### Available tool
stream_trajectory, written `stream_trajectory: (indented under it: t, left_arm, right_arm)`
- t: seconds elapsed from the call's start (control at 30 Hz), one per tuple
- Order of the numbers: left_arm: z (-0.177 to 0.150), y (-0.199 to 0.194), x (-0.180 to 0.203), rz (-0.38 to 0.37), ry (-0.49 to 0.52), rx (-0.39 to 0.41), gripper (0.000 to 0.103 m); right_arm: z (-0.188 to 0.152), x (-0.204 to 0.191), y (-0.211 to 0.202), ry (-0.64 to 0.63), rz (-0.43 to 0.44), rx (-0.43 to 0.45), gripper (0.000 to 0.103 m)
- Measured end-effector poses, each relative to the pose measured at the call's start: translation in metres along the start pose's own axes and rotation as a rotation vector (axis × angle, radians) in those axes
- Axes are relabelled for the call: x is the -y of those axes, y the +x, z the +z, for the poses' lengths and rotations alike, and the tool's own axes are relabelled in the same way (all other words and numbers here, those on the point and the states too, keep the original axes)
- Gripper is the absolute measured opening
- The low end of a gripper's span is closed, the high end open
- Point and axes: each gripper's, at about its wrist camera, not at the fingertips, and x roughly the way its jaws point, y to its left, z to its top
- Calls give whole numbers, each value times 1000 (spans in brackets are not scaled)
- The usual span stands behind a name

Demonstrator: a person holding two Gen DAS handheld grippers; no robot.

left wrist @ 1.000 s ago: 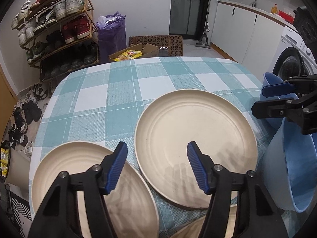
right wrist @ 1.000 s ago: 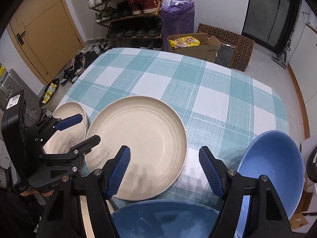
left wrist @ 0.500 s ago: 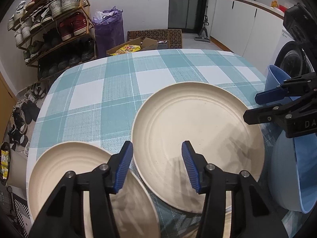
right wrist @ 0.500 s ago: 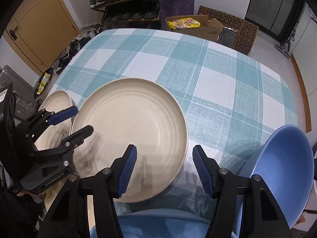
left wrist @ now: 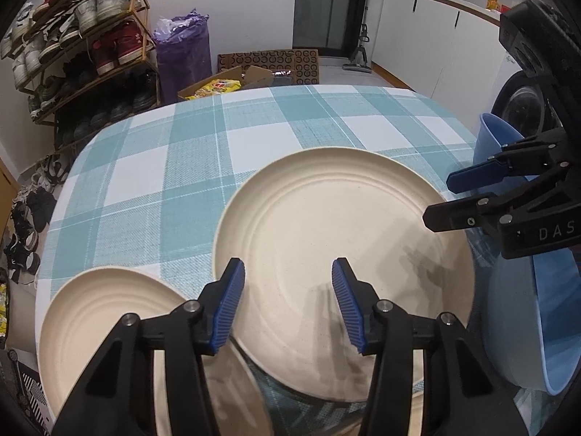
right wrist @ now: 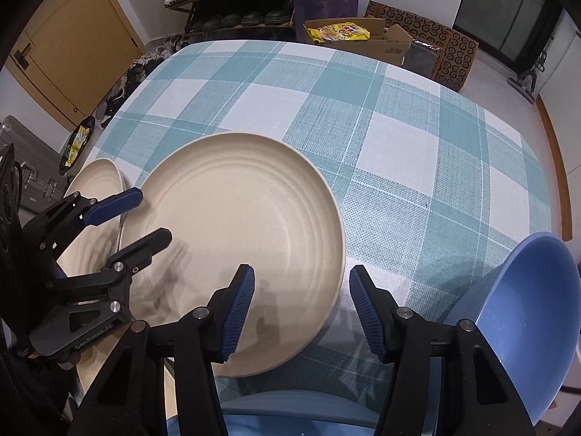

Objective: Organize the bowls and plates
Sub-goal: 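Close the left gripper on the large plate rim while the right gripper closes beside it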

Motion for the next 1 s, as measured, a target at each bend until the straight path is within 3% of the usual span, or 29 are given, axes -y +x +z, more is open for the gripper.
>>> stream_trajectory:
  t: [0.27,1.0]
  left_arm:
    - [6,-10,-12,41,-40,62,49]
    - [2,5,-5,57,9,-31,49]
  right_arm:
    - [-1,1,1,-5,5,2,57]
    - [-3,0,9,-25,-22,-25,56]
